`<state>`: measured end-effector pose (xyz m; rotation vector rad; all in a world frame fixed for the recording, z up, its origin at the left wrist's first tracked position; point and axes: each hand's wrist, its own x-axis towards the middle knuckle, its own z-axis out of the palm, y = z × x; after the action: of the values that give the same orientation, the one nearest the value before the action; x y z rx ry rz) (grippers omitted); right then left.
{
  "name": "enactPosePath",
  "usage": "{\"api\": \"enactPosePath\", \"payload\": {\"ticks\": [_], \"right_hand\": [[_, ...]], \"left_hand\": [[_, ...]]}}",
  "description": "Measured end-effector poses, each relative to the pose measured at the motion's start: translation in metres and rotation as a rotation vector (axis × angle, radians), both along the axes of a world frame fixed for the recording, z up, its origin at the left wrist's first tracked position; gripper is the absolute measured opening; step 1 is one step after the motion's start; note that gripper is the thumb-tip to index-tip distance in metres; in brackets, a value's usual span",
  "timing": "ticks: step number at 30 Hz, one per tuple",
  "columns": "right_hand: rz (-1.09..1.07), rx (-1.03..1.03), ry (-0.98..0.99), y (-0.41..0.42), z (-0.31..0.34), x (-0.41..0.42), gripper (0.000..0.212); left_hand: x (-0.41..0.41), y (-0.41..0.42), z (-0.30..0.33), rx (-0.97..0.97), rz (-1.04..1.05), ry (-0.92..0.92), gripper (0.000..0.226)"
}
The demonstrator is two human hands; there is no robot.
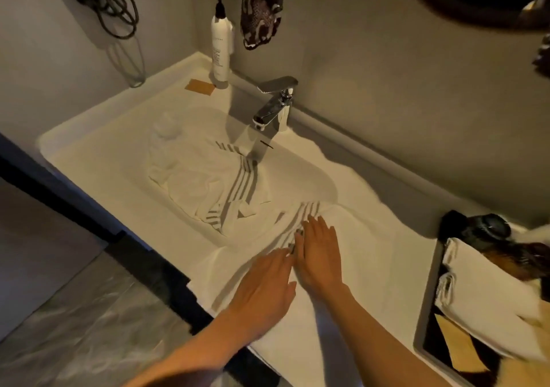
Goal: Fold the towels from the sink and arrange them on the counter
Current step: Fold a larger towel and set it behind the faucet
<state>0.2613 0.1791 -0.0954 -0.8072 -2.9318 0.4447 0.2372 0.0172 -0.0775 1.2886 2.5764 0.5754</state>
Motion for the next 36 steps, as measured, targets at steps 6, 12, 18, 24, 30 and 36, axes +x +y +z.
{"api": "enactPosePath", "payload": {"ticks": [6, 12, 18, 24, 30, 36], "right_hand": [[0.010, 0.084, -0.050, 0.022, -0.018, 0.061, 0.053], [-0.036, 0.085, -0.081, 0.062, -0.017, 0.136, 0.055], [-0.064, 0.111, -0.102, 0.075, -0.016, 0.151, 0.056], [-0.109, 0.046, -0.220, 0.054, -0.009, 0.142, 0.057], [-0.188, 0.127, -0.007, -0.002, 0.026, 0.180, 0.013], [-0.157, 0.106, -0.188, -0.071, 0.012, 0.253, 0.071]], "left_hand": [[0.044, 0.017, -0.031, -0.166, -0.148, 0.078, 0.066], [0.100, 0.043, -0.042, -0.172, -0.349, 0.068, 0.074], [0.077, 0.030, -0.035, -0.168, -0.327, 0.162, 0.073], [0.055, 0.019, -0.022, -0.226, -0.384, 0.135, 0.067], [0.036, 0.017, 0.011, -0.161, -0.686, 0.216, 0.066], [0.041, -0.029, -0.024, -0.306, -0.801, 0.322, 0.096]]}}
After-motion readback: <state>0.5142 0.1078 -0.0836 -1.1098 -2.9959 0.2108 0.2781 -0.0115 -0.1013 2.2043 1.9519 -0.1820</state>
